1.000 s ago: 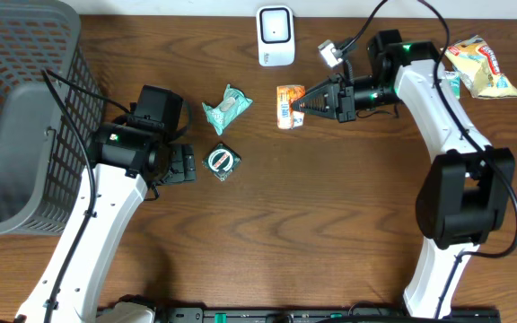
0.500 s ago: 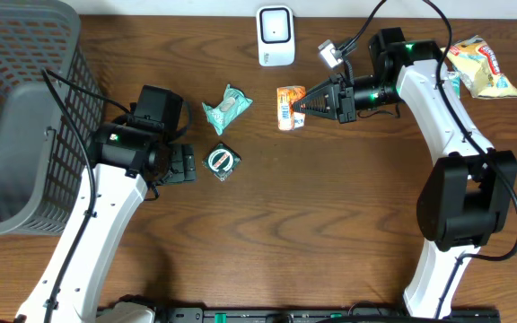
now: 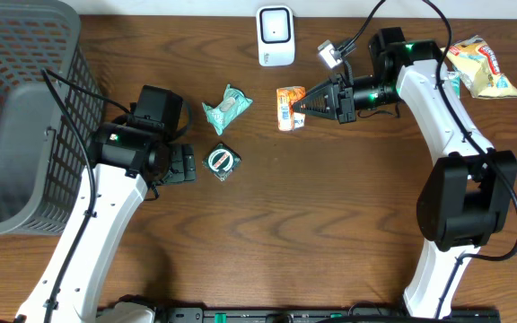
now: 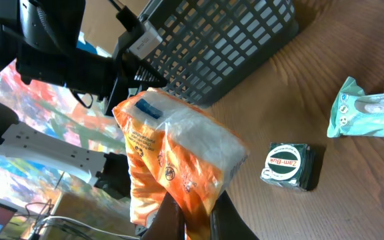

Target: Scan the item barcode

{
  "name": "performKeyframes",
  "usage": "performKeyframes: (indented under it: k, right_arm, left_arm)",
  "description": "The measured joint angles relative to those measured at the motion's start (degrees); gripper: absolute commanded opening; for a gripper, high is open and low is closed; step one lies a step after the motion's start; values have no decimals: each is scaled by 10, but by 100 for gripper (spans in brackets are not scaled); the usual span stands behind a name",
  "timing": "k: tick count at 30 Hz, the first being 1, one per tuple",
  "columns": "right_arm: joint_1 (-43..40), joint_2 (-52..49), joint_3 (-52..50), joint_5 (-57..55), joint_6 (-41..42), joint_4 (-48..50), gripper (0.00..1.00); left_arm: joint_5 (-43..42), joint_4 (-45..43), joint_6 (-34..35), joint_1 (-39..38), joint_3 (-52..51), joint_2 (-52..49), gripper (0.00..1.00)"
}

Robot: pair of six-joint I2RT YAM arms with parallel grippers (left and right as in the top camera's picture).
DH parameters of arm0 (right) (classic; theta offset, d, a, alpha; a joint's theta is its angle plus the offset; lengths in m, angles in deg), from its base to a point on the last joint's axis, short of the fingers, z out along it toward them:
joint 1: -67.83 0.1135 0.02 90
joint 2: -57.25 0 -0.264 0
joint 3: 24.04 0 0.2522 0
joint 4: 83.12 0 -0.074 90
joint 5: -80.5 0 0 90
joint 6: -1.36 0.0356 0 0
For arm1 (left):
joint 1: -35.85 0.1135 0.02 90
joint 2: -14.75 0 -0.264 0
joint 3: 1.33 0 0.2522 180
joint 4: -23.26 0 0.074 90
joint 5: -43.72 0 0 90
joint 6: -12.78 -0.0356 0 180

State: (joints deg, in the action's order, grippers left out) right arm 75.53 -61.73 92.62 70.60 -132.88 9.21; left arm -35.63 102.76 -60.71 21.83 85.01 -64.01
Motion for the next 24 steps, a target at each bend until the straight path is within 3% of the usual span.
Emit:
performKeyframes:
  k: [24]
  right_arm:
    - [5,0,0,0,1,5,1]
  left_arm:
    - [0,0,0,0,0,0,98]
